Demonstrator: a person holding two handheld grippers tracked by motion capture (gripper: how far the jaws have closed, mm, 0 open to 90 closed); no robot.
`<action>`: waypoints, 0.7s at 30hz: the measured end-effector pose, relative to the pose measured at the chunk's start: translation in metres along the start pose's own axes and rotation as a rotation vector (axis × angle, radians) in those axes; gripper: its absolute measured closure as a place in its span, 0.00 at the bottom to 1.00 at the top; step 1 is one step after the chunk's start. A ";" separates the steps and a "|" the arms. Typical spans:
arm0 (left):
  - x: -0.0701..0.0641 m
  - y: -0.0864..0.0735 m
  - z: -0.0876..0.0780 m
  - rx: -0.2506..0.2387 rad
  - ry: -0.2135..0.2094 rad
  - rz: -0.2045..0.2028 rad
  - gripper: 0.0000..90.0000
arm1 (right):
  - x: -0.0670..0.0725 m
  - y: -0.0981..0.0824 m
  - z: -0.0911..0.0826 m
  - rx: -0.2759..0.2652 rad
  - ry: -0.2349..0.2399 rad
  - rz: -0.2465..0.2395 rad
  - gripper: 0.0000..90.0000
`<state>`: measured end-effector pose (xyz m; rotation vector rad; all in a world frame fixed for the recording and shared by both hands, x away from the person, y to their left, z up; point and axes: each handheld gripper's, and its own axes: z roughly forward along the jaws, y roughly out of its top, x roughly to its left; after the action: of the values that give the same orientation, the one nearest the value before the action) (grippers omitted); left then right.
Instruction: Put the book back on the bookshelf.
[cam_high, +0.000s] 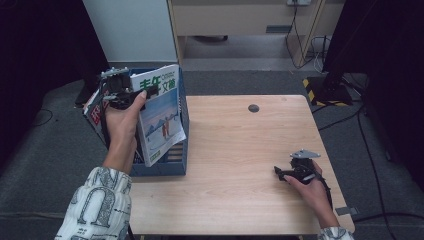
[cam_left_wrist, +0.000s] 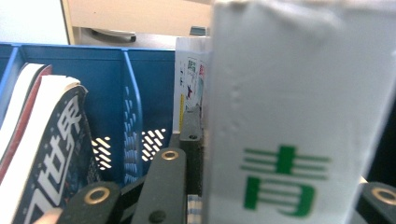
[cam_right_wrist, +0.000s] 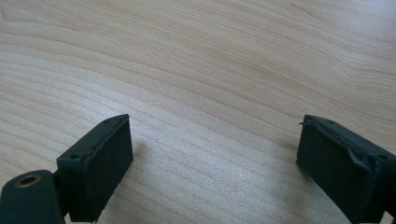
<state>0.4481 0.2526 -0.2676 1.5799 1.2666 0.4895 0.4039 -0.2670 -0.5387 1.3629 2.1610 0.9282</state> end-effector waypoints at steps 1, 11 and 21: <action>-0.001 0.000 0.000 0.000 -0.002 0.003 0.81 | 0.000 0.000 0.000 0.000 0.000 0.000 0.12; 0.002 0.002 -0.001 -0.008 0.004 -0.006 0.81 | 0.000 0.000 0.000 -0.001 -0.001 0.000 0.12; 0.012 0.007 -0.005 -0.006 0.040 0.006 0.81 | 0.000 0.000 0.000 0.000 0.001 0.000 0.12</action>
<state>0.4515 0.2657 -0.2629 1.5764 1.2892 0.5306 0.4040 -0.2669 -0.5387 1.3628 2.1617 0.9291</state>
